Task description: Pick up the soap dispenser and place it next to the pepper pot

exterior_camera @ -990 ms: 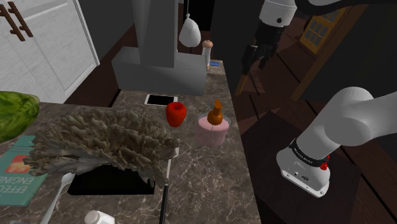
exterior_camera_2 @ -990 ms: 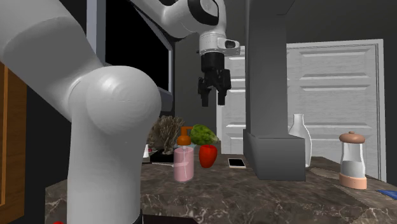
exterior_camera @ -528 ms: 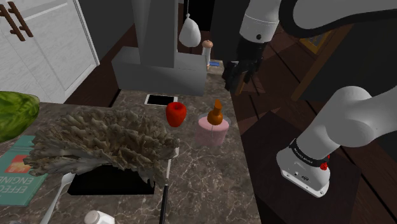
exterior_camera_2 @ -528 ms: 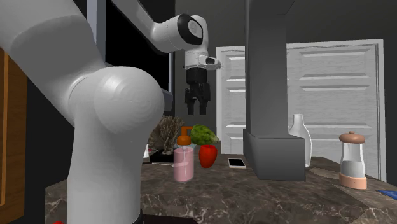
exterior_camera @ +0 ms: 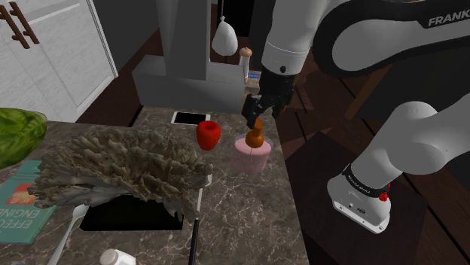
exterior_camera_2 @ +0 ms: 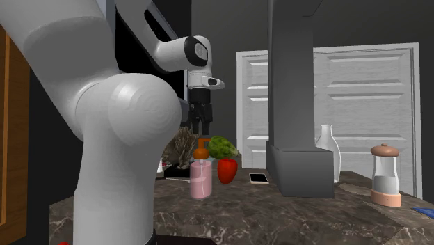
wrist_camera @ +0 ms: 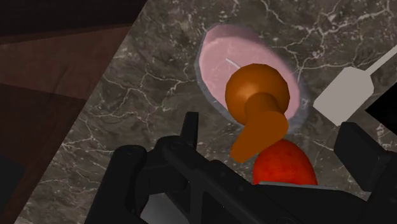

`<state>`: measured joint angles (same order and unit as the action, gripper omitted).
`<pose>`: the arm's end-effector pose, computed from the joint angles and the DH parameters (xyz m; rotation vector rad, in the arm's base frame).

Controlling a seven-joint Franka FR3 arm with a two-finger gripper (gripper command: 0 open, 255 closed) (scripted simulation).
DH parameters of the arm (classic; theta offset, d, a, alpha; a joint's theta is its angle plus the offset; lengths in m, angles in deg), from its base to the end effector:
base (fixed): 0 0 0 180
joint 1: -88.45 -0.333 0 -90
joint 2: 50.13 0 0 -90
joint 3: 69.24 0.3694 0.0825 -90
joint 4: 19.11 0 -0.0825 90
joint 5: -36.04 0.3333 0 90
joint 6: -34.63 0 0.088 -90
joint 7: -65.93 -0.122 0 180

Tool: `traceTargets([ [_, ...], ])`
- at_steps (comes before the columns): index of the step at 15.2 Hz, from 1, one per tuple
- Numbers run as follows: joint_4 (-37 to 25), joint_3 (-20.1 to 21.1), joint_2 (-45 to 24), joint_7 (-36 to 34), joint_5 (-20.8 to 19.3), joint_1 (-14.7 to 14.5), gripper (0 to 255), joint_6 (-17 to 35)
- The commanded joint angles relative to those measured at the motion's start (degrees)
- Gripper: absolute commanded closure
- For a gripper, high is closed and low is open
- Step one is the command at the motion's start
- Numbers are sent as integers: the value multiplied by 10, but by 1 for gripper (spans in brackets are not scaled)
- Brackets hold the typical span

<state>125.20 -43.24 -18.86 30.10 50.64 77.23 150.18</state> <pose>0.2341 0.2259 0.4979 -3.1272 0.2256 -0.0128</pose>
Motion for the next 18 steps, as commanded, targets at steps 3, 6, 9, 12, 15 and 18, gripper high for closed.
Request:
traceTargets([
  [3,19,12,-17,-6,4,0,0,36],
  [6,32,17,-27,-6,5,0,0,59],
  [9,32,17,-27,-6,5,0,0,59],
  [12,32,17,-27,-6,5,0,0,59],
  [15,32,17,-27,-6,5,0,255,59],
  [18,32,17,-27,-6,5,0,255,59],
])
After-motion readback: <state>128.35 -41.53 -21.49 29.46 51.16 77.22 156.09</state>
